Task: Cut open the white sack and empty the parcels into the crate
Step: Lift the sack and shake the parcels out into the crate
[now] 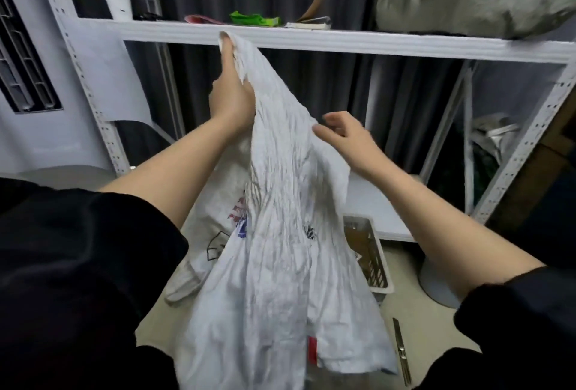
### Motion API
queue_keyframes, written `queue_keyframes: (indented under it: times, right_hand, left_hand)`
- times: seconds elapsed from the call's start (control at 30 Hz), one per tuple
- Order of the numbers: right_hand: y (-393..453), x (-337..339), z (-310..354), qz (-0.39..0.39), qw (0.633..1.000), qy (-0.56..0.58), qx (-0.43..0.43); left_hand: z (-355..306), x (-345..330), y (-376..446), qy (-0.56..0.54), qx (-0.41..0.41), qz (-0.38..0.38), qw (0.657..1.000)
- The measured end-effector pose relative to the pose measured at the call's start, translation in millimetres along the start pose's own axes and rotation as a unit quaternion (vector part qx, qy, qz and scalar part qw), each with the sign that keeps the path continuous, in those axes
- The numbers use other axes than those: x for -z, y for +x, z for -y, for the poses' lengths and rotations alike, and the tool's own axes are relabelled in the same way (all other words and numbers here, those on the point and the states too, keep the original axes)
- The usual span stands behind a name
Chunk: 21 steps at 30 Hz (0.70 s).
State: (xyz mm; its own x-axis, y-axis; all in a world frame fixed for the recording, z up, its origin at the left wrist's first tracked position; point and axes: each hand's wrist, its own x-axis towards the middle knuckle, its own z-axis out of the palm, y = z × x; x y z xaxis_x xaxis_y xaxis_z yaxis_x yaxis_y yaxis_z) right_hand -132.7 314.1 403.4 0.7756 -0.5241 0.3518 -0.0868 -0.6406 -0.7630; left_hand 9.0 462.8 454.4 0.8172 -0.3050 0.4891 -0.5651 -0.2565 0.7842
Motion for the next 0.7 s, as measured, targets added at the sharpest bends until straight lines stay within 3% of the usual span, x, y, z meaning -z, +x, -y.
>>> queue_keyframes:
  times: [0.1,0.23,0.33,0.43,0.57,0.7]
  right_hand:
    - [-20.7,-35.2,32.8,0.096,0.995,-0.030,0.002]
    - [-34.6,-69.3,33.2,0.112,0.971,-0.213,0.018]
    - [-31.2,-59.3,25.2,0.061,0.954,-0.294,0.015]
    - [-23.0,-38.4,17.6,-0.052,0.903,-0.411,0.109]
    - [-16.2,-16.8,12.5,-0.073,0.860,-0.485,0.141]
    - [-34.5,-43.4,-1.2,-0.096,0.856,-0.475,0.181]
  left_hand:
    - [-2.1,3.6,14.0,-0.010,0.064,-0.063,0.996]
    - [-3.6,17.3,18.5,-0.003,0.097,-0.096,0.991]
    - [2.5,29.2,21.0,-0.004,0.098,-0.089,0.991]
    - [13.9,39.3,23.0,0.018,0.085,-0.091,0.992]
    - [31.1,37.4,20.9,0.014,0.071,-0.088,0.994]
    - [36.0,34.1,25.9,-0.070,0.081,-0.079,0.991]
